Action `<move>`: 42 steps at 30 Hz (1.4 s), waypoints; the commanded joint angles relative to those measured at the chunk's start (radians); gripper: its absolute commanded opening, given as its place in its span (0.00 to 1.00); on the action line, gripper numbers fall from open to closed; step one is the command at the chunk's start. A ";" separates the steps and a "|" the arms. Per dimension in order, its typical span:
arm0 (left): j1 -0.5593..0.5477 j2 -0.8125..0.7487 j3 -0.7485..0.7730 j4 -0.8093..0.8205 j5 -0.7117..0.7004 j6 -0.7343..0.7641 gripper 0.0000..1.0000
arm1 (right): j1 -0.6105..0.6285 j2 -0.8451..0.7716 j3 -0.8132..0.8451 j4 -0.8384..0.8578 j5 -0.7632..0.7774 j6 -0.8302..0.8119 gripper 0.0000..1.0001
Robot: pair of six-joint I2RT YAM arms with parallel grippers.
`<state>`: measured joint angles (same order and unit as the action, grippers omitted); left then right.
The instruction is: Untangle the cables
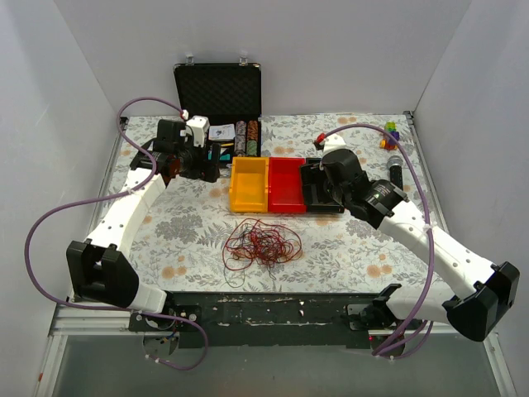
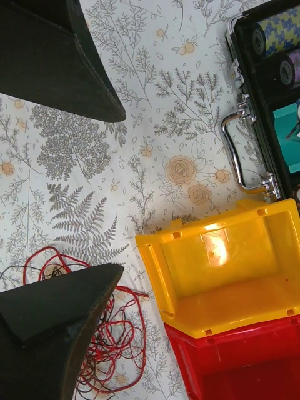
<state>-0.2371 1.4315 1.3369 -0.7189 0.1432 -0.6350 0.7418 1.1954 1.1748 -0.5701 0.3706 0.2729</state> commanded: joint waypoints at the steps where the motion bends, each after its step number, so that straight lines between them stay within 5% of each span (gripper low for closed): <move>1: -0.002 -0.048 0.016 -0.013 0.018 0.023 0.98 | 0.002 0.007 0.055 0.010 -0.073 -0.011 0.93; 12: -0.002 -0.056 -0.044 0.004 0.091 0.012 0.98 | 0.139 0.157 0.092 0.047 -0.053 -0.046 0.95; 23: -0.011 -0.049 -0.198 0.048 0.225 0.075 0.96 | 0.257 0.316 0.060 0.119 -0.041 -0.015 0.67; 32: -0.180 0.020 -0.346 0.101 0.225 0.161 0.92 | 0.266 0.181 -0.167 0.280 -0.075 0.055 0.69; 37: -0.194 0.056 -0.363 0.127 0.200 0.192 0.84 | 0.268 0.135 -0.237 0.306 -0.087 0.092 0.69; 42: -0.195 0.072 -0.374 0.159 0.232 0.195 0.61 | 0.269 0.106 -0.280 0.332 -0.091 0.107 0.68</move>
<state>-0.4320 1.5074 0.9695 -0.6125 0.3515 -0.4667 1.0058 1.3403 0.9173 -0.3103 0.2874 0.3481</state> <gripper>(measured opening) 0.683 0.686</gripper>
